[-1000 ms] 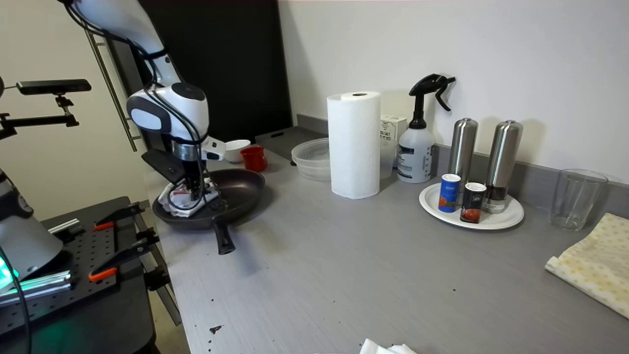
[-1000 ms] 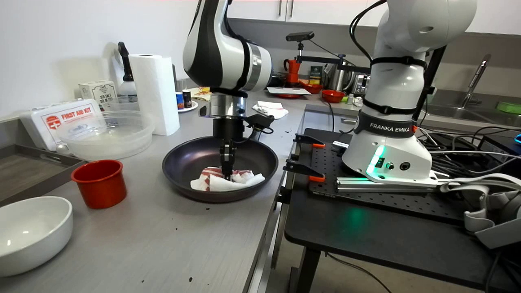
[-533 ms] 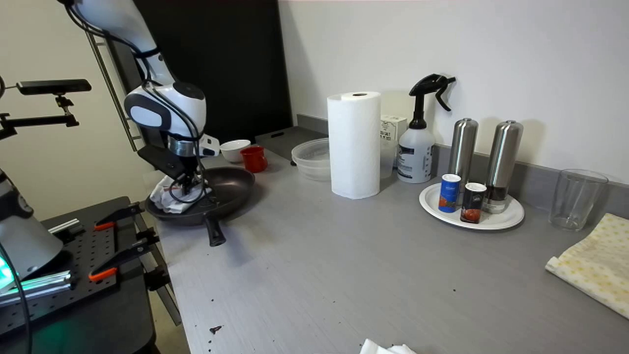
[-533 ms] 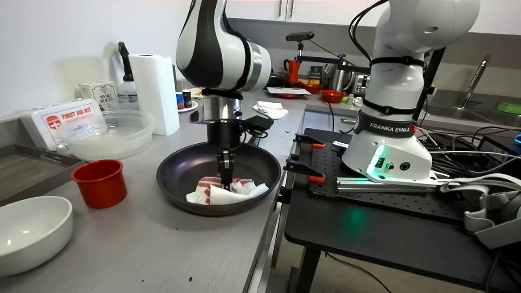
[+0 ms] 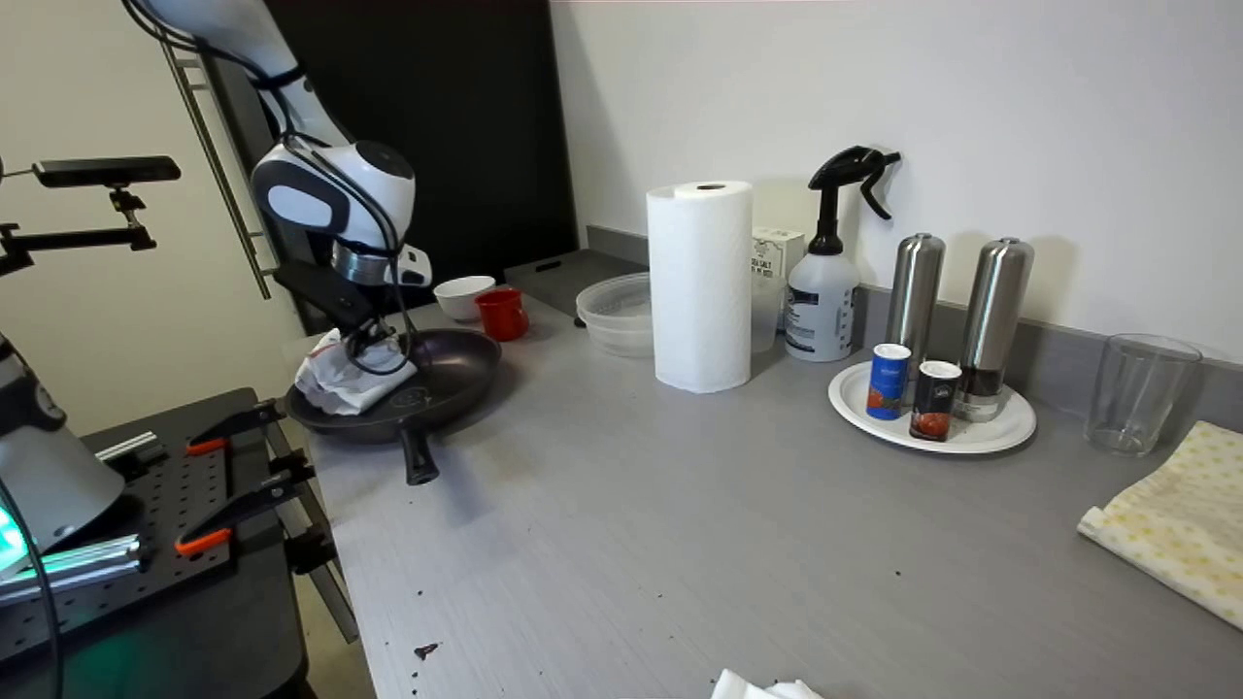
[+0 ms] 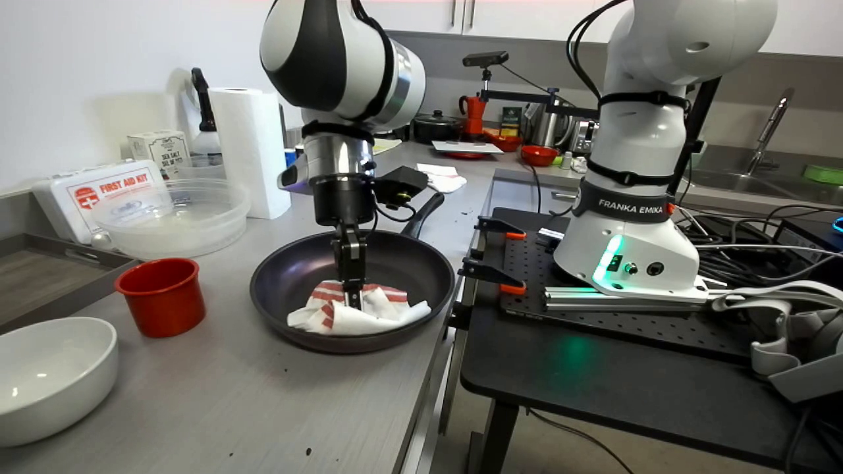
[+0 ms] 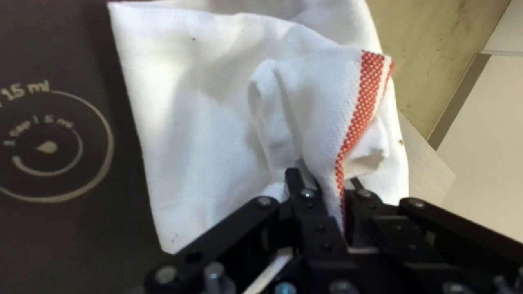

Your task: Use the white tea towel to wipe the grey pan

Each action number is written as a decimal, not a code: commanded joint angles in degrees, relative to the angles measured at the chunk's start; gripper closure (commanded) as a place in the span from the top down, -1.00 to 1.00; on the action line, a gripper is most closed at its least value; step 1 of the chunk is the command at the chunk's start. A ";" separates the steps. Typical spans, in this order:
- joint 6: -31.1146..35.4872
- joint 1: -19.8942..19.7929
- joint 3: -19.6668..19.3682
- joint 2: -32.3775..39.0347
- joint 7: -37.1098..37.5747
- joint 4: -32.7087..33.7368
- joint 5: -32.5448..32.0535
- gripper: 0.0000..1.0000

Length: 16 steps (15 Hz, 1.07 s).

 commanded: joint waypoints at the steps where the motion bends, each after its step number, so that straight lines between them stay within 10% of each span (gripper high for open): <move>1: -5.36 1.46 0.14 -2.86 2.10 0.78 -1.89 -0.94; 16: -4.17 13.81 4.17 -12.19 14.00 0.49 -9.11 -0.94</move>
